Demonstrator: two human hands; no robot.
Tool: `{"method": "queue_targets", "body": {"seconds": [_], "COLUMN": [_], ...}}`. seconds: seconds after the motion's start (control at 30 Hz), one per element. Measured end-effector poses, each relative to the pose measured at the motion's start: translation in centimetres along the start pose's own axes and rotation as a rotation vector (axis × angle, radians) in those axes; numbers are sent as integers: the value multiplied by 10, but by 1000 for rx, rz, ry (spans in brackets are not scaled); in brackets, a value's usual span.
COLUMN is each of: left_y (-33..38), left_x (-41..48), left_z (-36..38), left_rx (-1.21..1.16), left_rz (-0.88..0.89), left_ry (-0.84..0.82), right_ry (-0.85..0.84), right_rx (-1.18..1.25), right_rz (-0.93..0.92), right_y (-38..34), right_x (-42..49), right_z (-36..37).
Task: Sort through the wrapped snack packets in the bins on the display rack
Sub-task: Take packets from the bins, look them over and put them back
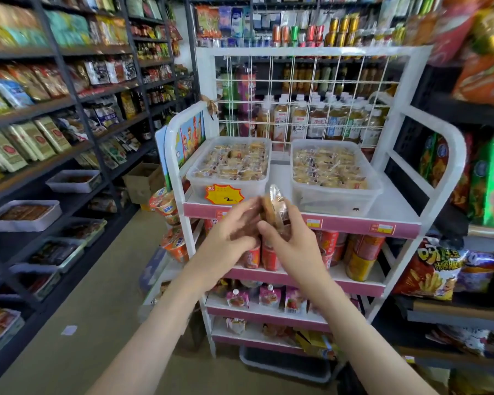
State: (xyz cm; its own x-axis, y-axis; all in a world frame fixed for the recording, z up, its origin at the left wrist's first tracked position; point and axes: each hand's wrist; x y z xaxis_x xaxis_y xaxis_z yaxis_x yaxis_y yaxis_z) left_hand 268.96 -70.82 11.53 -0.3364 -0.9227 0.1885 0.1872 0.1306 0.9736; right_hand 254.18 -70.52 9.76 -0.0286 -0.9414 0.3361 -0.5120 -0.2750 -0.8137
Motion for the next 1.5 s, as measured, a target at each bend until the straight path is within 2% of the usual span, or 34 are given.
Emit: {"method": "queue_targets", "body": {"seconds": [0.1,0.33,0.53,0.6,0.73,0.87,0.93,1.0,1.1,1.2,1.3,1.4,1.5], "left_y": [9,14,-5,-11,-29,-42,-48,-51,-49,-44,-46,-49,-50], "left_x": [20,106,204,230,277,306,311,315,318,324,324,322,319], "left_z": [-10,-80,-129,-138,-150,-155,-154,-154,-157,-160,-160,-161,-161], "left_rx": [132,595,961,1008,1145,1210,1236,1256,1273,1358,1330,1324,1321], "left_rz": [54,152,138,145,131,-138,-238,-324,-390,-365,-383,-356,-345], "left_ry": [-8,242,223,199,74,-97,-147,-174,-210,-333,-427,-414,-404], "right_ry": [54,15,-62,-76,-206,-371,-522,-717,-859,-789,-581,-530,-562], "right_rx": [116,197,8,-102,-580,-733,-933,-1184,-1259,-1044,-846,-868,-1024], "right_rz": [-11,5,18,43,-3,-60,-134,-153,-152,-222,-201,-162,-159], "right_y": [9,11,34,43,66,77,83,91,88,75,74,80,84], "right_x": [36,165,301,331,360,382,391,394,400,410,417,422,428], "right_z": [-6,-8,38,55,68,63,68,79,80,73,72,76,81]}}
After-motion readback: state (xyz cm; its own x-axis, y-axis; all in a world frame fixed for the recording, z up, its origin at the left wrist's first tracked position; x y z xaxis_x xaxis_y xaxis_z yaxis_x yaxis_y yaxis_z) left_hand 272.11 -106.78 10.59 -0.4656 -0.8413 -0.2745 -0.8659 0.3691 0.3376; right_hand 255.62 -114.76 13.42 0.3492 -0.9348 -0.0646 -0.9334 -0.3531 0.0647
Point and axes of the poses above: each hand's wrist, its own x-axis towards the middle knuckle, its own z-axis out of the palm, y = z × x, and after that the axes turned 15 degrees about -x, right-handed
